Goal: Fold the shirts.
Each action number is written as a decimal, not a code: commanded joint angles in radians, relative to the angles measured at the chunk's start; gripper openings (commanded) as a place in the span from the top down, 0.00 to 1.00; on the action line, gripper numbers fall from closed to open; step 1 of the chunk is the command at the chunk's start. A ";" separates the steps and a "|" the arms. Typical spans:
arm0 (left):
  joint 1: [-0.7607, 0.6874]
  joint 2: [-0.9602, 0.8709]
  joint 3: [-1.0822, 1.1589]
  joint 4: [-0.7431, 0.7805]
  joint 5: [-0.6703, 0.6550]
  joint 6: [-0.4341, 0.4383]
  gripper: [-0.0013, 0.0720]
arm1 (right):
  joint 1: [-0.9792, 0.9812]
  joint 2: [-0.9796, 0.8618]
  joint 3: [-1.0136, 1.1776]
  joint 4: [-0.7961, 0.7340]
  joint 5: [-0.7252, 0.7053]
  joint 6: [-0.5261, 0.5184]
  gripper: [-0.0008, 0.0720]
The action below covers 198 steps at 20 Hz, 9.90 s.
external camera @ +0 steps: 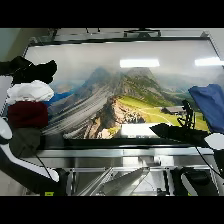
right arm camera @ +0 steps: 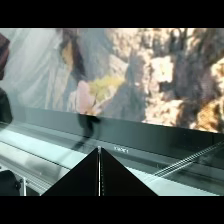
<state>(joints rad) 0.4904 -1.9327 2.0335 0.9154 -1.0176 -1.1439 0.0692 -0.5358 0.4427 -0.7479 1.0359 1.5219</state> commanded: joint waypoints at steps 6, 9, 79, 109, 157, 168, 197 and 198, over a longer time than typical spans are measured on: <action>-0.014 -0.304 -0.047 0.200 0.552 0.029 0.01 | 0.001 0.000 -0.001 0.000 -0.035 -0.007 0.96; -0.014 -0.385 0.058 0.215 0.452 0.022 0.04 | 0.001 0.000 -0.001 0.000 -0.056 -0.007 0.96; -0.584 0.084 -0.608 -0.261 -0.267 0.044 0.97 | 0.319 -1.171 0.484 0.704 -0.279 -0.571 0.94; -0.570 0.084 -0.287 -0.422 -0.404 0.000 0.98 | 0.163 -0.715 0.533 0.299 -0.138 -0.393 0.97; -0.443 0.367 -0.977 -0.027 -0.061 0.023 0.04 | -0.041 -0.914 0.304 0.136 -0.183 -0.259 0.39; -0.418 0.381 -0.977 -0.063 -0.072 0.030 0.95 | 0.070 -0.953 0.312 0.499 -0.269 -0.454 0.97; -0.261 0.842 -0.899 -0.327 -0.261 0.124 0.95 | -0.253 -0.453 0.377 0.287 0.061 -0.367 0.96; -0.266 0.777 -0.907 -0.289 -0.253 0.125 0.95 | -0.255 -0.524 0.349 0.286 0.028 -0.383 0.95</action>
<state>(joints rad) 0.2543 -1.0077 1.1915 0.5491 -1.2785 -1.0370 -0.2077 -0.9150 0.8948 -0.4137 1.1400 1.1587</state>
